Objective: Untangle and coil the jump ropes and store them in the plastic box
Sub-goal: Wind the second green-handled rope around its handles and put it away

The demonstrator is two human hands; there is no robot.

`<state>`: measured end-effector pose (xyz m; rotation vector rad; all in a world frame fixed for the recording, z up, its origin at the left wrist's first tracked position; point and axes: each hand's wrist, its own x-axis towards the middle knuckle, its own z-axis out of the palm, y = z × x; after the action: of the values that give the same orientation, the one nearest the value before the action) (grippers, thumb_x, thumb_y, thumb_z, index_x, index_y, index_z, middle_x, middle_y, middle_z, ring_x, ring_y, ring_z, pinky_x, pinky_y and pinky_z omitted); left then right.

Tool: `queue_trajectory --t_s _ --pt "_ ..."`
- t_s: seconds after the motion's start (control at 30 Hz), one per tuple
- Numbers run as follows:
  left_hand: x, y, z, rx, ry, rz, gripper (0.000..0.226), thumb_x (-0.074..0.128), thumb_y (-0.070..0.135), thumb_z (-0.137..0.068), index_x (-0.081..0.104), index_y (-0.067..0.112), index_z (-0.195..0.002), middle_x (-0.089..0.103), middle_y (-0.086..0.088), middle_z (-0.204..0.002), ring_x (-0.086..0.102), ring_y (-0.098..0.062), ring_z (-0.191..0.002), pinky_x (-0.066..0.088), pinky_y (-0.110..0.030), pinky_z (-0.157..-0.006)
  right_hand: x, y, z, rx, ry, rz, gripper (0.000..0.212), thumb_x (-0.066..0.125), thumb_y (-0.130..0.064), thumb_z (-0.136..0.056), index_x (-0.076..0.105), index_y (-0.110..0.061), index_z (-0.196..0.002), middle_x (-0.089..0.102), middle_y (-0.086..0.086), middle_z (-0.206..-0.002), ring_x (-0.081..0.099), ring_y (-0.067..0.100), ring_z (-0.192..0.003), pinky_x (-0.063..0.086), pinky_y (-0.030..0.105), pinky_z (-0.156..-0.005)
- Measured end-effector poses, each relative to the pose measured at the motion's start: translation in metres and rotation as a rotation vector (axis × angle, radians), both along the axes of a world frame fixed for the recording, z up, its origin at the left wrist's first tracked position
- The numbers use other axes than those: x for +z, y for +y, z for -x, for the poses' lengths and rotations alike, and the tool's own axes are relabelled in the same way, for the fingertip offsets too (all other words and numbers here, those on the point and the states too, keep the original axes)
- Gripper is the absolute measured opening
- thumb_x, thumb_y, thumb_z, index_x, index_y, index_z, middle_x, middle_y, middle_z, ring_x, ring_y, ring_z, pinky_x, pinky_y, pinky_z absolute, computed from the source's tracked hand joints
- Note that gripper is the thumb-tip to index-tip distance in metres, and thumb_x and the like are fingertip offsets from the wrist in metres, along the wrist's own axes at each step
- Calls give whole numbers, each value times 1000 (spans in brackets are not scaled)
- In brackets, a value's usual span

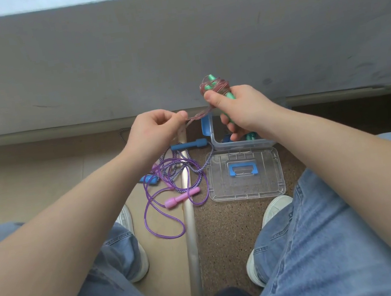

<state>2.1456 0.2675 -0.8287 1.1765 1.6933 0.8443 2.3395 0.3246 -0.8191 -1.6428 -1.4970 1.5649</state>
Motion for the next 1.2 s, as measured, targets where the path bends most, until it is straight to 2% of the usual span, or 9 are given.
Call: queue_trajectory --t_s 0.27,0.47,0.63,0.7,0.77,0.9,1.0,1.1,1.2 --pt "14 -5 -3 -149 -152 -97 43 59 34 -94 58 9 -59 61 -8 -60 56 -16 -62 48 -32 -75 -5 5 -4 -24 -172 -36 49 59 -56 -92 64 -8 -103 60 8 -73 55 17 -52 57 32 -49" --pt "18 -1 -3 -40 -279 -189 15 66 8 -87 54 16 -95 42 6 -60 52 -7 -50 57 -42 -77 -7 2 -10 157 -367 -104 42 56 -55 -94 62 -15 -102 62 8 -80 67 22 -63 62 38 -54" --pt "11 3 2 -49 -229 -24 48 65 23 -78 57 25 -125 62 2 -119 66 -11 -106 56 -36 -93 7 -7 1 283 -202 -144 31 60 -47 -96 60 -17 -87 58 -3 -60 59 21 -52 61 42 -55" --pt "7 0 0 -168 -230 5 61 66 7 -79 52 20 -136 62 -1 -128 64 -10 -115 54 -32 -95 8 -13 7 310 -60 -81 30 61 -42 -97 60 -12 -91 50 4 -64 51 18 -50 61 44 -59" --pt "5 -4 -4 -294 -262 32 55 60 -8 -85 51 13 -135 68 0 -119 66 -8 -108 54 -28 -91 11 -17 11 344 60 -43 27 58 -37 -100 58 -11 -94 47 10 -70 45 17 -50 56 40 -60" --pt "0 -11 -12 -408 -229 133 22 48 5 -97 63 17 -108 64 2 -72 62 -17 -70 55 -35 -77 16 -18 13 341 150 -68 27 55 -34 -102 54 -8 -95 47 13 -73 47 21 -52 52 35 -54" --pt "-1 -9 -15 -313 -83 169 27 40 21 -104 66 27 -98 46 8 -59 42 -12 -53 41 -32 -61 13 -14 10 328 187 -28 19 61 -26 -99 55 -8 -98 48 9 -71 43 17 -53 53 39 -61" --pt "2 -7 -11 -414 265 148 29 42 36 -103 69 26 -100 51 4 -67 46 -12 -55 41 -29 -58 8 -8 4 325 94 -9 19 62 -5 -88 57 -5 -106 54 4 -67 53 18 -53 52 44 -63" --pt "-4 -8 -10 -533 520 113 33 41 40 -103 67 21 -109 55 6 -71 52 -7 -66 35 -29 -57 5 -4 4 280 -62 -59 25 56 -8 -84 58 -9 -109 55 9 -77 61 23 -53 56 46 -55"
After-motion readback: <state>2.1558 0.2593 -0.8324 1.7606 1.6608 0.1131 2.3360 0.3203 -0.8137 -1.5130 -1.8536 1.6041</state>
